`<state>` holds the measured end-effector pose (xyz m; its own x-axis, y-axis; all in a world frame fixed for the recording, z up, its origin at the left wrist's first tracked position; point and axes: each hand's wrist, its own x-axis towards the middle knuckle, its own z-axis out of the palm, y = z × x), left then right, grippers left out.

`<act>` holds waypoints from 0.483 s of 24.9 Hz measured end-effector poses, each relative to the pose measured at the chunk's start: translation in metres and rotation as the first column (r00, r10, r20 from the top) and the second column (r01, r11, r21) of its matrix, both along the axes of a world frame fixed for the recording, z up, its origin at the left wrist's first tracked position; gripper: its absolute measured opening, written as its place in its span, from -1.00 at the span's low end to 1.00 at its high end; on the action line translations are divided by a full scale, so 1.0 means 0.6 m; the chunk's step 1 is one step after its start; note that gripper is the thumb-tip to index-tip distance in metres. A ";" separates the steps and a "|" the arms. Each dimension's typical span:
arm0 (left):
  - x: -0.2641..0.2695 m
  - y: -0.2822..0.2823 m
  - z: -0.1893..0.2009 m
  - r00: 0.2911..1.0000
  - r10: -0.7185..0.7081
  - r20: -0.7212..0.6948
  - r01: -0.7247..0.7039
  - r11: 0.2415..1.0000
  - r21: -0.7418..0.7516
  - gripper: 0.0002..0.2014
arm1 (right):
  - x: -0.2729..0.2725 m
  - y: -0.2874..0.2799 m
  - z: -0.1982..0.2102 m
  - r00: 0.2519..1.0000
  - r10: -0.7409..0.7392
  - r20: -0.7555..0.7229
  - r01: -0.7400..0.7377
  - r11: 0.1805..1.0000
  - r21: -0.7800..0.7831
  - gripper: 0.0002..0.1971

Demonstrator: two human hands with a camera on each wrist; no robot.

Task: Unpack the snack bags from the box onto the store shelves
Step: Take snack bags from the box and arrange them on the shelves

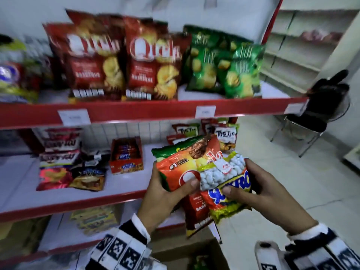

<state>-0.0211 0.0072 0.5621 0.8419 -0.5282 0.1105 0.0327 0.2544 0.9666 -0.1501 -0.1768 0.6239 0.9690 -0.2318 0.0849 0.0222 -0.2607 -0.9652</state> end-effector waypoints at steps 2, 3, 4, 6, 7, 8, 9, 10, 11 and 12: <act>0.007 0.006 0.066 0.996 0.018 0.082 -0.016 1.000 -0.023 -0.31 | 0.004 0.001 0.058 0.998 0.005 0.063 -0.004 1.000 -0.011 -0.52; 0.010 0.010 0.093 0.992 0.039 0.116 -0.035 0.999 -0.035 -0.29 | 0.008 0.004 0.082 0.996 0.012 0.091 -0.011 1.000 -0.020 -0.51; 0.018 0.016 0.118 0.986 0.068 0.154 -0.061 0.997 -0.048 -0.26 | 0.015 0.008 0.106 0.992 0.022 0.127 -0.018 0.999 -0.031 -0.51; 0.035 0.031 0.162 0.976 0.121 0.183 -0.108 0.991 -0.081 -0.22 | 0.033 0.020 0.143 0.981 0.027 0.192 -0.018 0.999 -0.047 -0.50; 0.043 0.041 0.182 0.971 0.144 0.189 -0.127 0.987 -0.099 -0.24 | 0.044 0.028 0.162 0.973 0.027 0.228 -0.017 0.999 -0.049 -0.48; 0.054 0.053 0.197 0.967 0.165 0.196 -0.144 0.983 -0.117 -0.27 | 0.057 0.036 0.177 0.966 0.031 0.258 -0.021 0.999 -0.040 -0.46; 0.064 0.069 0.210 0.962 0.188 0.201 -0.163 0.977 -0.135 -0.27 | 0.071 0.047 0.191 0.958 0.034 0.284 -0.033 0.999 -0.009 -0.44; 0.076 0.086 0.220 0.953 0.219 0.211 -0.189 0.970 -0.155 -0.25 | 0.088 0.057 0.203 0.950 0.035 0.311 -0.044 0.999 0.022 -0.43; 0.085 0.101 0.226 0.942 0.255 0.217 -0.223 0.961 -0.163 -0.21 | 0.102 0.068 0.211 0.941 0.021 0.338 -0.045 0.997 0.063 -0.45; 0.095 0.127 0.234 0.923 0.305 0.236 -0.269 0.947 -0.174 -0.18 | 0.122 0.087 0.221 0.931 0.009 0.366 -0.046 0.995 0.092 -0.52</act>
